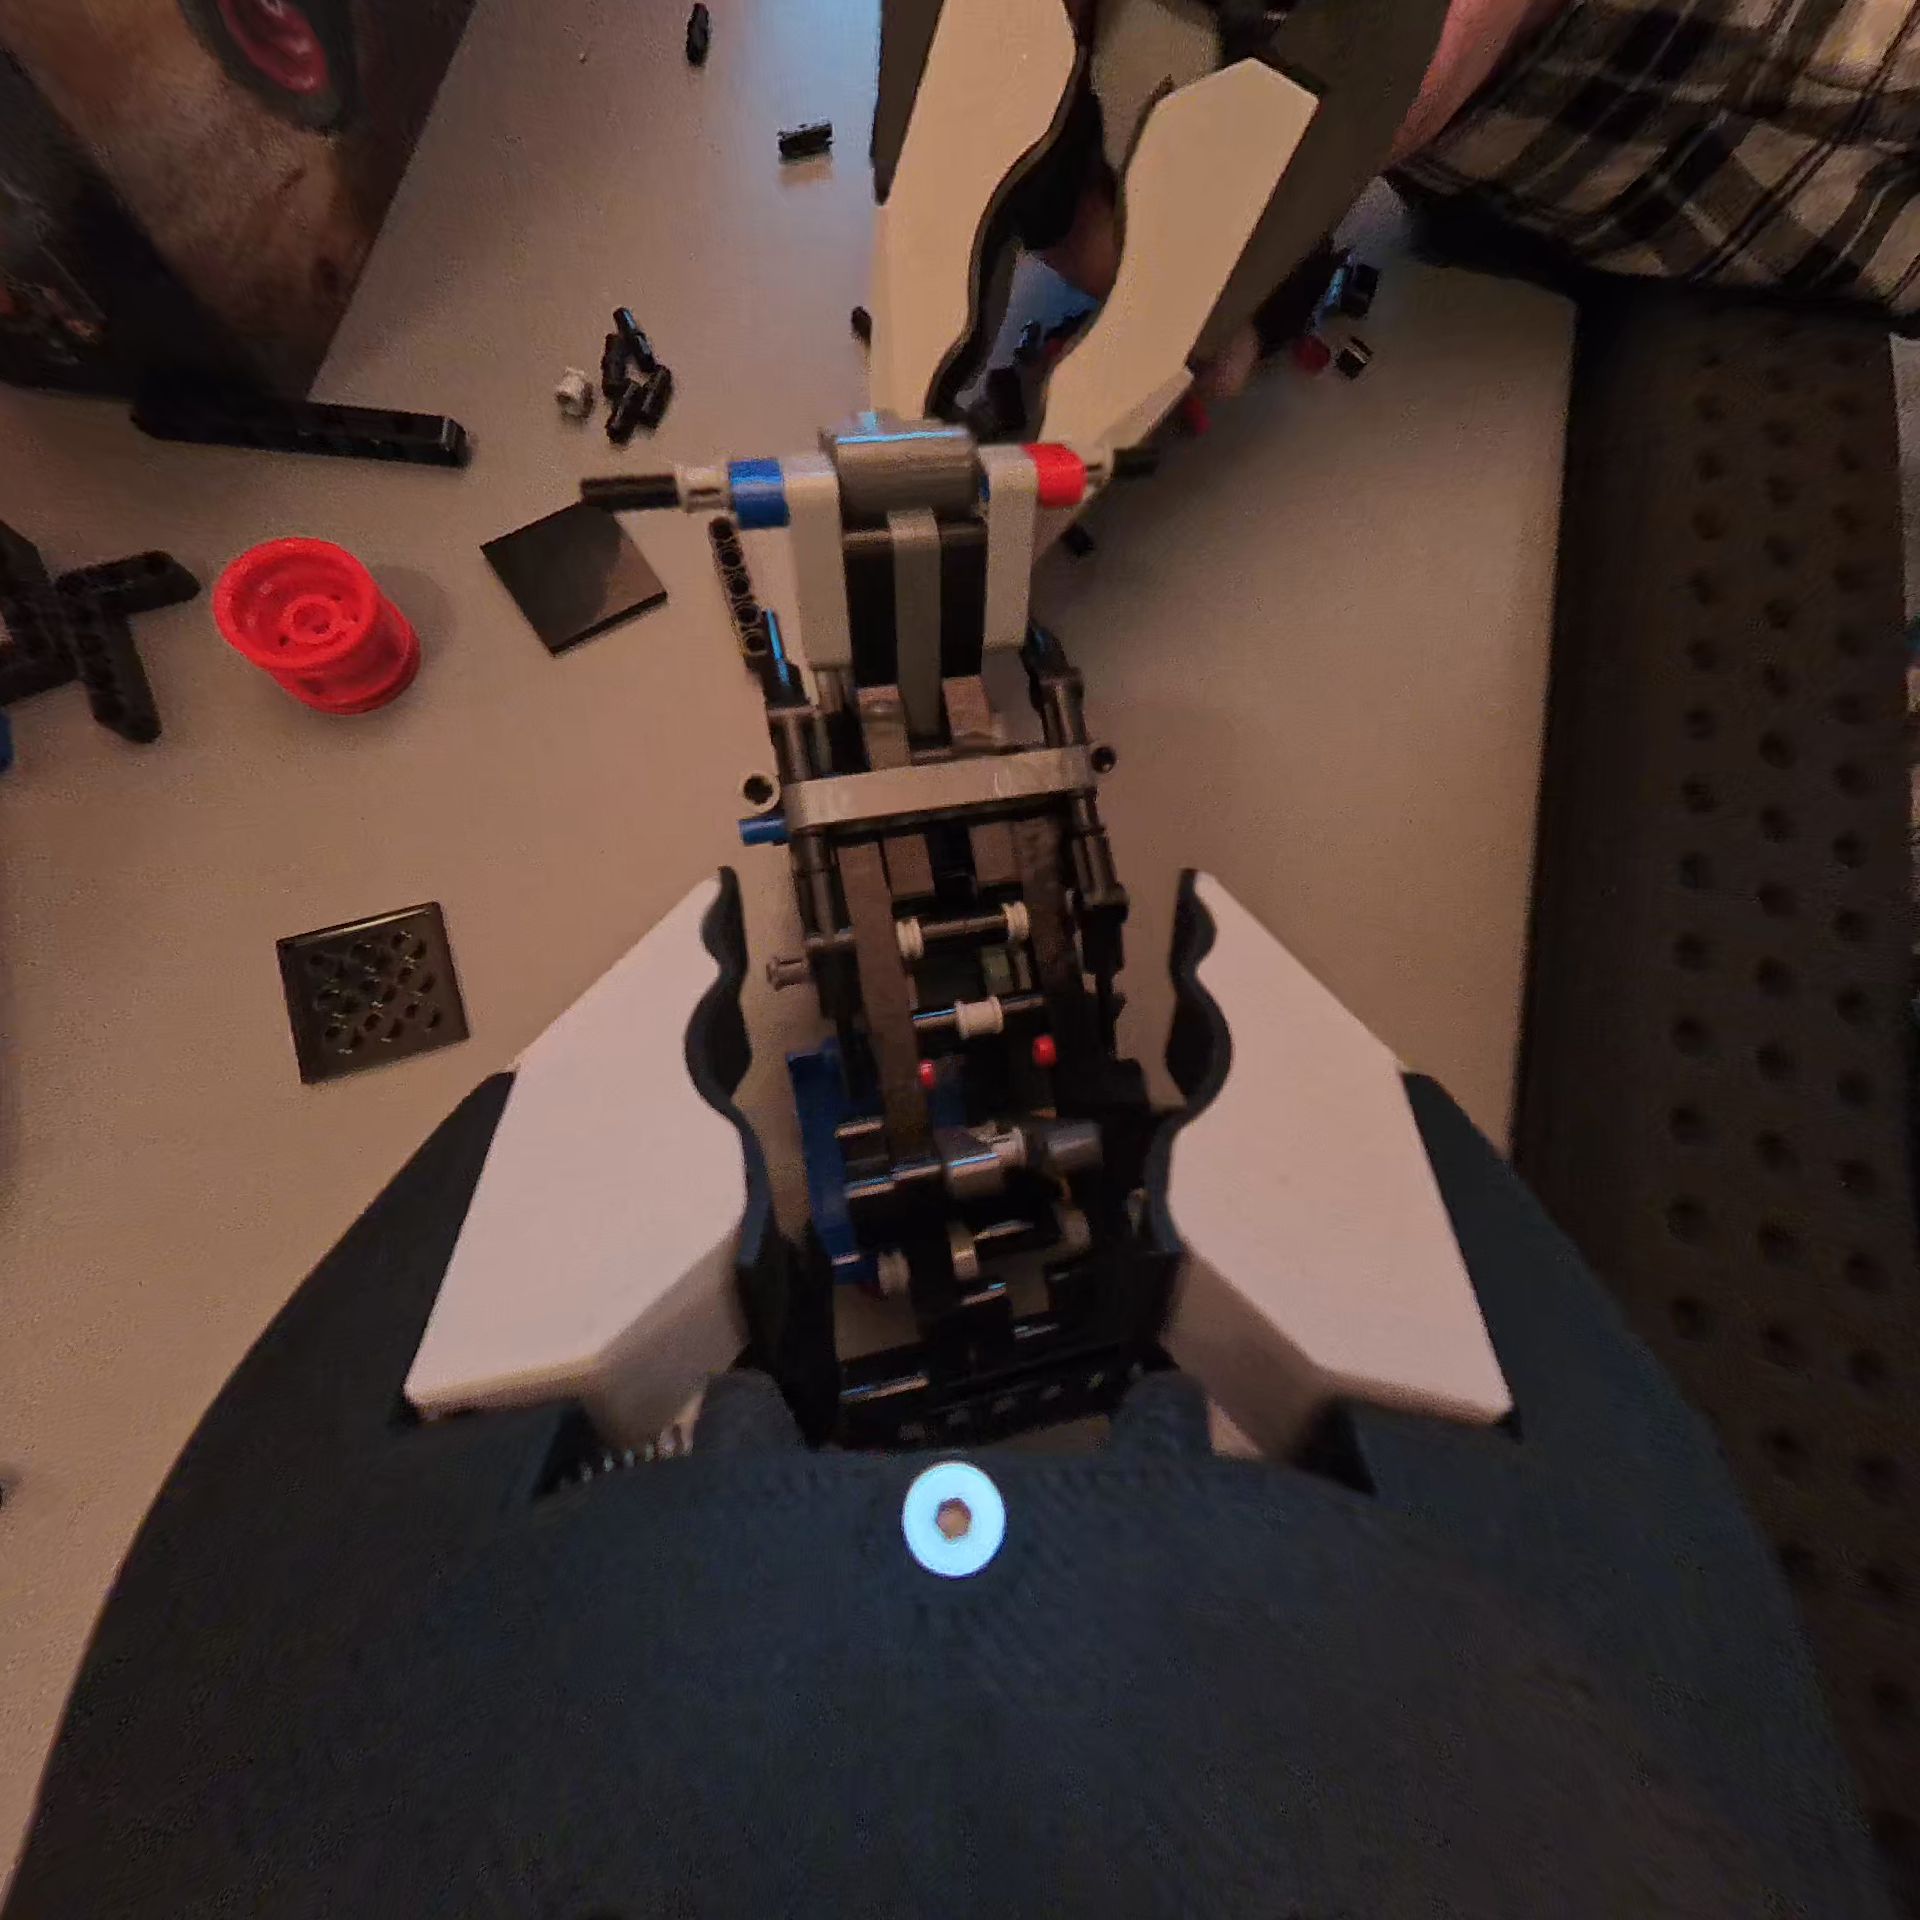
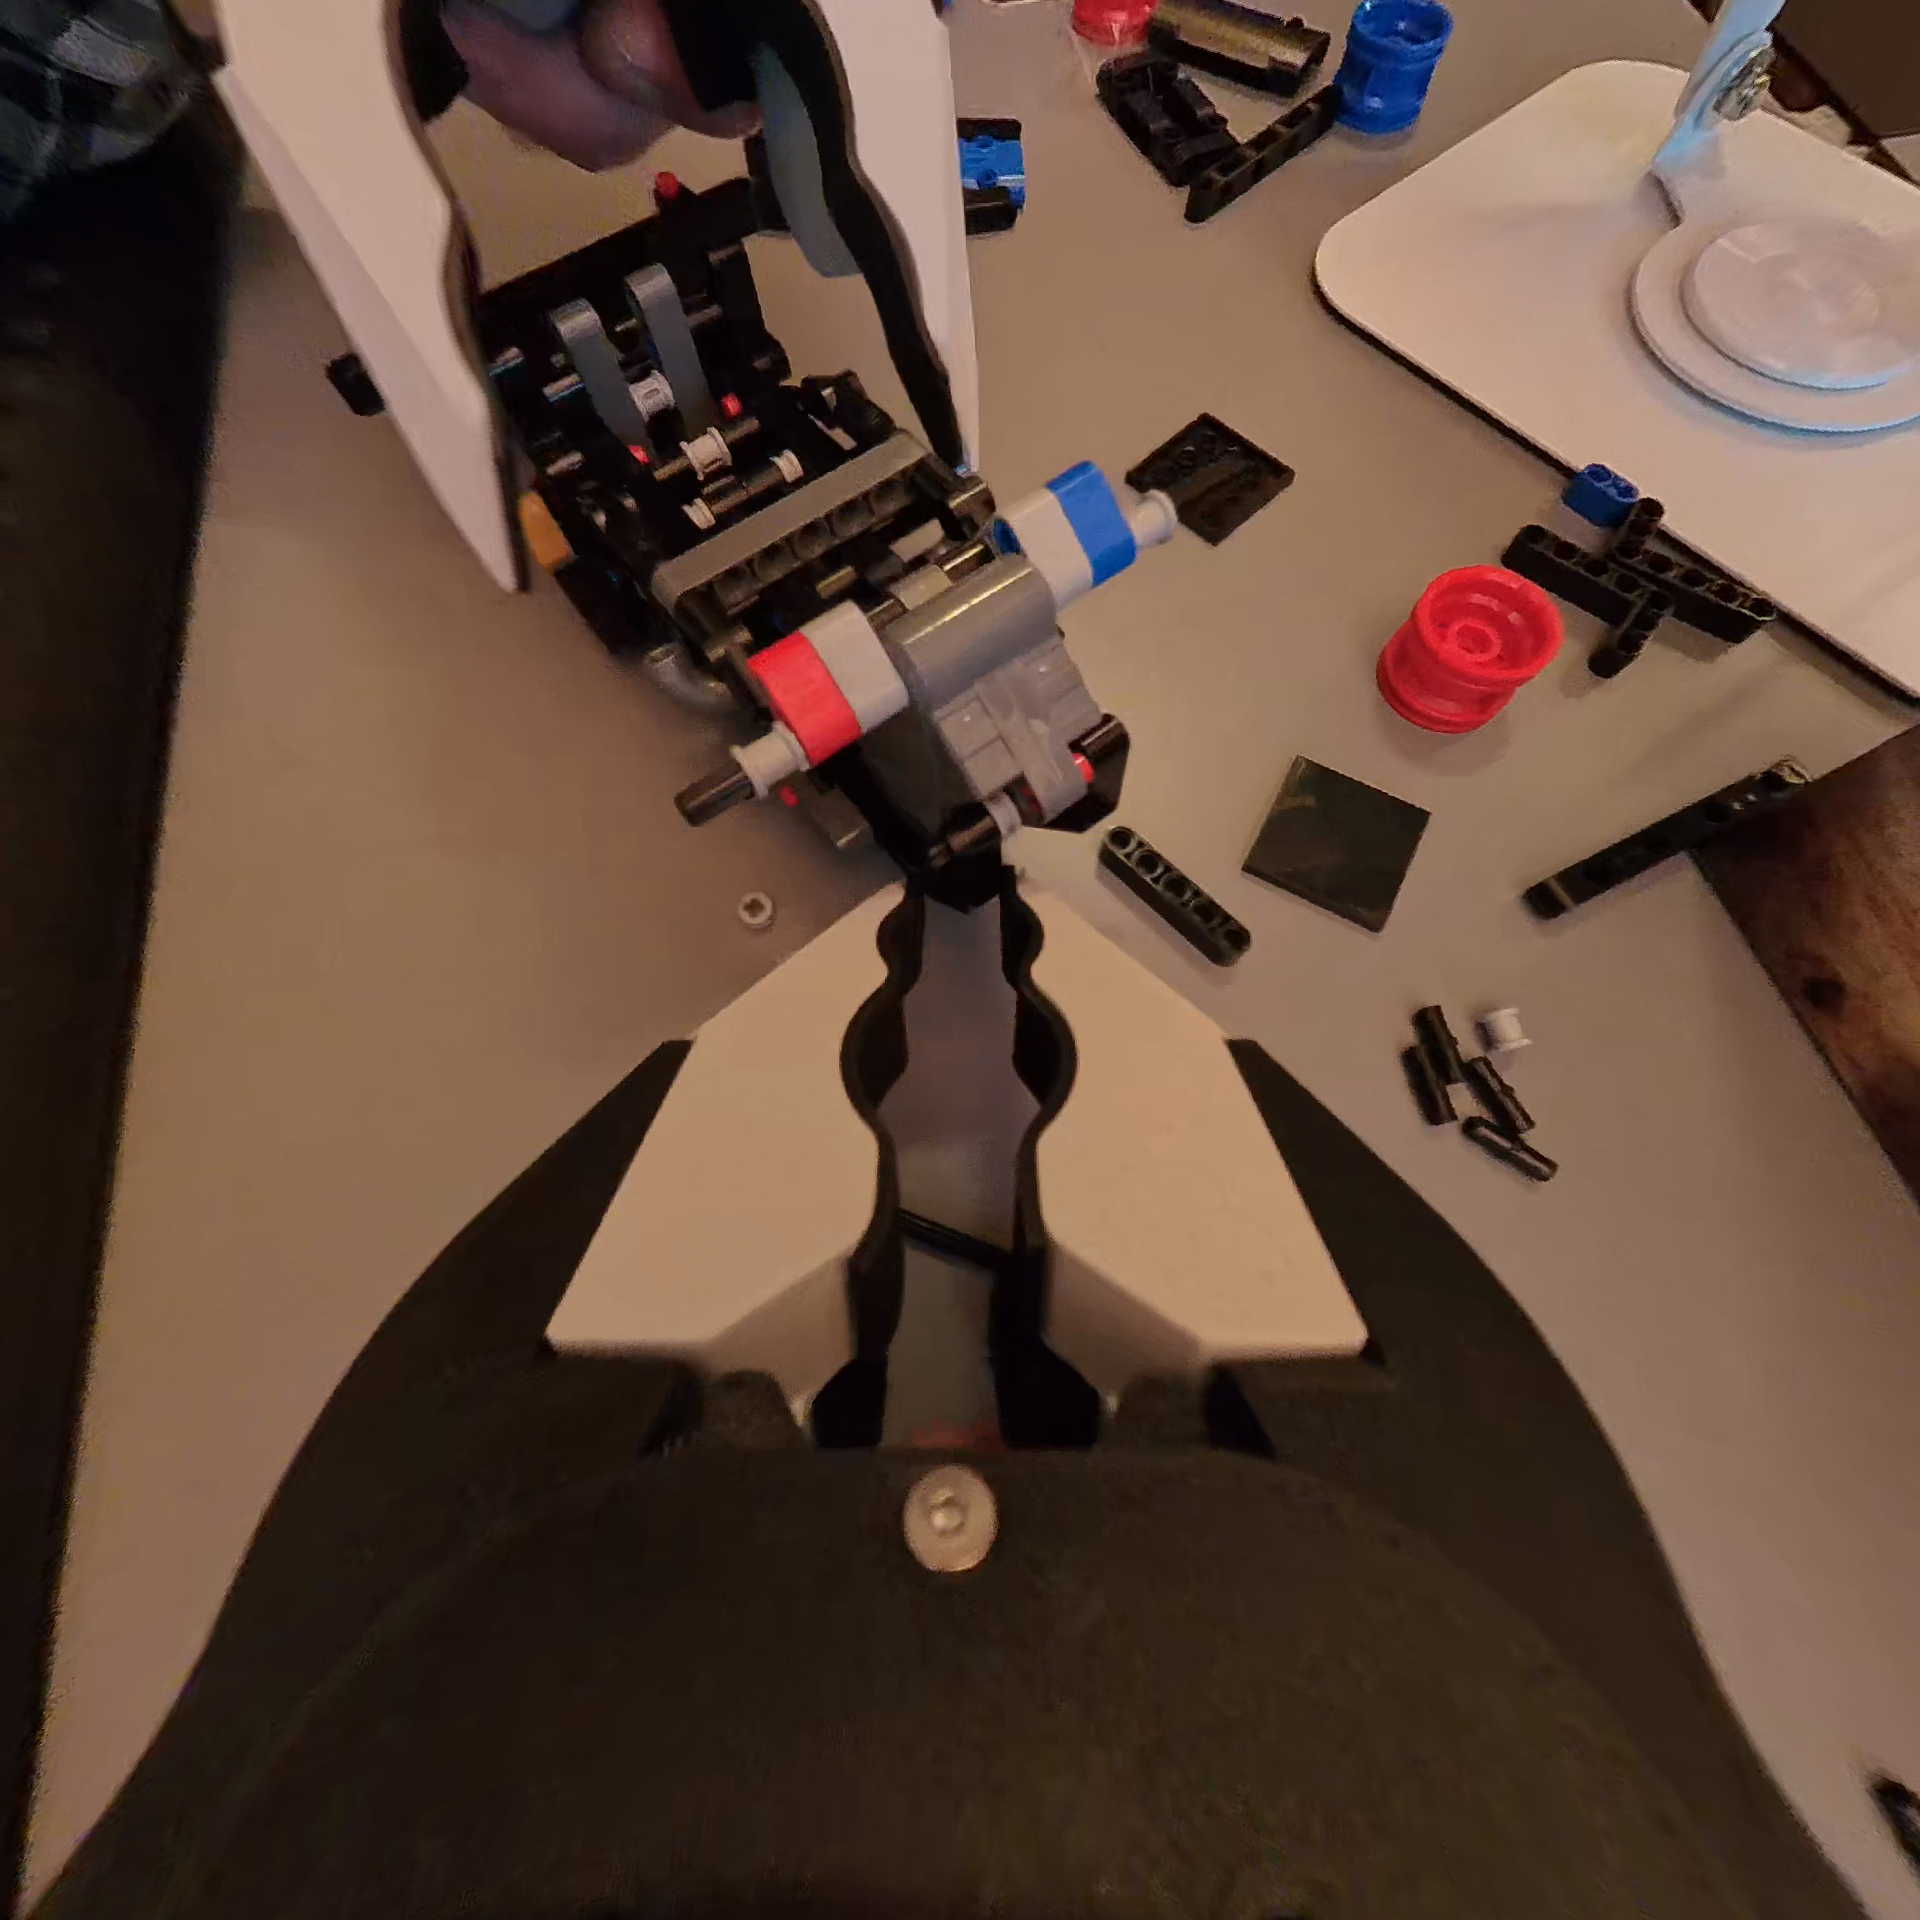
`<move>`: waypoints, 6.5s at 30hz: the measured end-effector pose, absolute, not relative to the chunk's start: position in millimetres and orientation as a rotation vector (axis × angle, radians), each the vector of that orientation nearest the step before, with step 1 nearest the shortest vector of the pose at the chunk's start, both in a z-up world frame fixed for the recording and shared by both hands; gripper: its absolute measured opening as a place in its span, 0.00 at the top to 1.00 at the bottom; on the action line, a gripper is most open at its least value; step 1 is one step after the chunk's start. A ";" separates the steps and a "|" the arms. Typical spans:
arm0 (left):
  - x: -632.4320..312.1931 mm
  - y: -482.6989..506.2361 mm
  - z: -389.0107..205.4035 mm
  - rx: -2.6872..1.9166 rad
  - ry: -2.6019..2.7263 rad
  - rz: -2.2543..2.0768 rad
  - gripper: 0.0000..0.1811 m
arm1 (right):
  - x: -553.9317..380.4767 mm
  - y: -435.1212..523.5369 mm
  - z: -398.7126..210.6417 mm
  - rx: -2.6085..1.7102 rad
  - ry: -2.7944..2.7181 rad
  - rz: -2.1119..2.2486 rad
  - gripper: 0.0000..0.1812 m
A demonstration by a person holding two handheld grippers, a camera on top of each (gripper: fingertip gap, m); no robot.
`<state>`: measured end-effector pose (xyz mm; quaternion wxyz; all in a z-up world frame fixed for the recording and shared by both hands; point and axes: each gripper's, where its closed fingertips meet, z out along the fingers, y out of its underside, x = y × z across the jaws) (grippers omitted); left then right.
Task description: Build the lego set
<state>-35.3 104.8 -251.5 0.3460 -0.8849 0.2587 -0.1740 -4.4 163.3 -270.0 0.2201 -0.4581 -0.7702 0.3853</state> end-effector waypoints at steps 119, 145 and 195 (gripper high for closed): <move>-96.7 56.1 -258.4 -2.294 0.222 -0.775 0.54 | -46.7 146.1 -270.5 -1.680 -2.242 1.464 0.68; -69.3 39.4 -264.9 -2.295 0.352 -0.734 0.57 | -21.3 130.5 -282.4 -1.355 -2.429 1.158 0.80; -156.1 224.5 -280.5 -2.411 0.624 -0.022 0.81 | -27.7 171.2 -273.3 -1.248 -2.229 1.115 0.87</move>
